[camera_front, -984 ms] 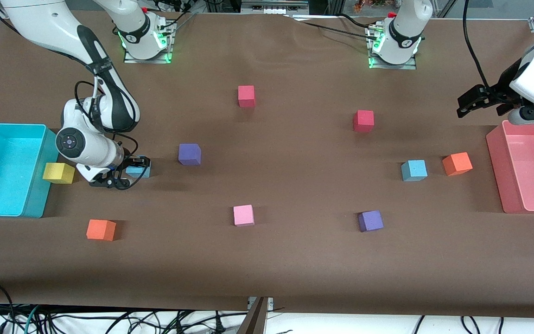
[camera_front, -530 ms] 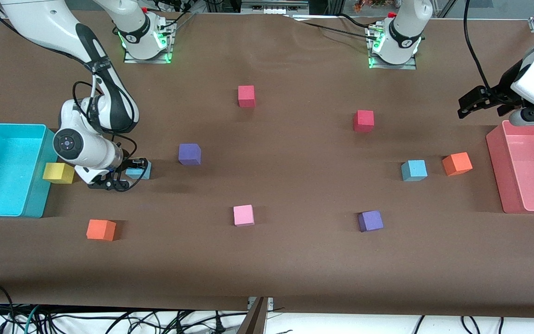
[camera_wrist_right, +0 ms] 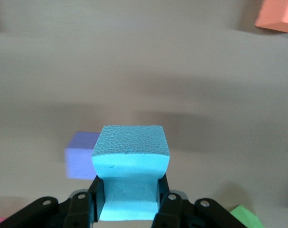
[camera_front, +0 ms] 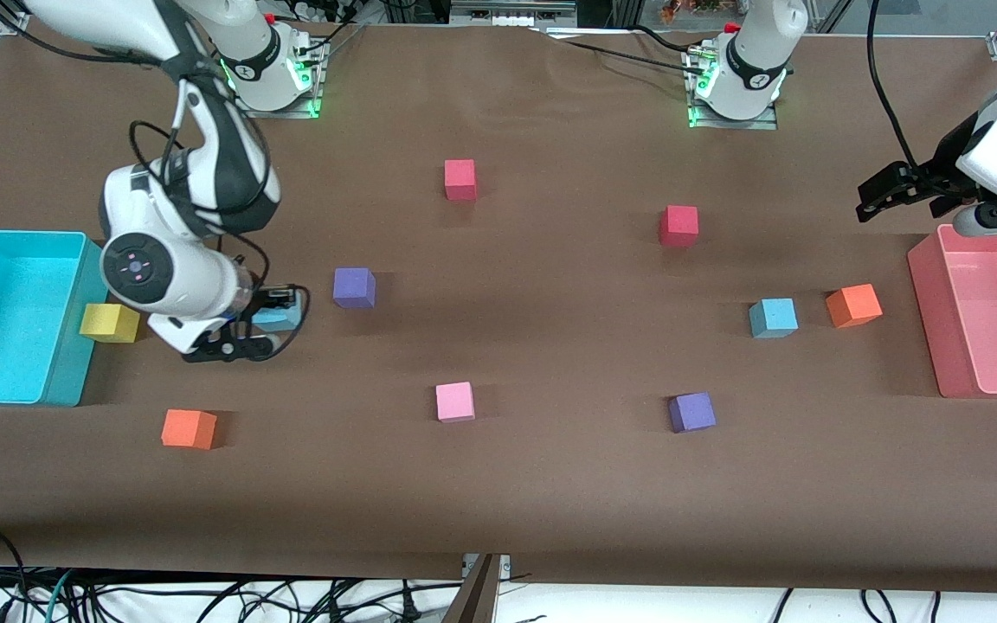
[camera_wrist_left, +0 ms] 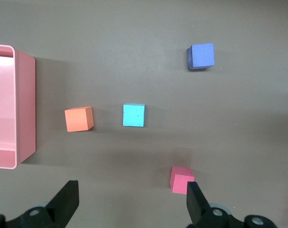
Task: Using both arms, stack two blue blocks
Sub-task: 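Lift the light blue cube with the right gripper toward the table middle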
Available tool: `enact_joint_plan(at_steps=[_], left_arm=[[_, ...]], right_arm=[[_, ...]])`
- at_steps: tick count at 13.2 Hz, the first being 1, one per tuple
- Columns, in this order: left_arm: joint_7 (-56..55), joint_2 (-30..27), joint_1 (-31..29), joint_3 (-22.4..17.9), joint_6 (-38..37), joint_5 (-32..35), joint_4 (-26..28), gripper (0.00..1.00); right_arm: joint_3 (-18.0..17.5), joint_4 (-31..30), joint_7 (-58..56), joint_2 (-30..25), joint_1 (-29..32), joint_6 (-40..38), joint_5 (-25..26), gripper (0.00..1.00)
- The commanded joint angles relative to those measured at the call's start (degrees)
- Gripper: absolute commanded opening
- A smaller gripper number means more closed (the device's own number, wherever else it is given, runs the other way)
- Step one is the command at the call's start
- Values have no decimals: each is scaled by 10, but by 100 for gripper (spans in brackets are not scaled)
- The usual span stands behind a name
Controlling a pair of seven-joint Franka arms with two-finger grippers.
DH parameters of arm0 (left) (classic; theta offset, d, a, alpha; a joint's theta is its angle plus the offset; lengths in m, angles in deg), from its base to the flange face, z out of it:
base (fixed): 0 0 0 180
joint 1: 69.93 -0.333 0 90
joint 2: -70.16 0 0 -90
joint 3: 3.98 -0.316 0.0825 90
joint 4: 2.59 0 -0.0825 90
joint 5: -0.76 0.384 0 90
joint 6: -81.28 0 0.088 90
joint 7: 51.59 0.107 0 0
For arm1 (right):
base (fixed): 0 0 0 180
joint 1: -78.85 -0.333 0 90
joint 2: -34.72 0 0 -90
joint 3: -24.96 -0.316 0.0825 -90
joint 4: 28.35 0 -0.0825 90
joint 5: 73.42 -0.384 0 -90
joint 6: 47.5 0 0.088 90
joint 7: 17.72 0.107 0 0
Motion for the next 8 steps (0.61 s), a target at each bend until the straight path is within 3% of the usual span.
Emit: enact_joint_plan(at_steps=[1,8], left_arm=[[16,3,-5,-1,10,-10,7,100],[16,24,-10,-6,27,-9,7,100]], right_arm=[[3,51,56,32,-71,-27,0,0],[3,256,214,201,-220,-56,-45,0]])
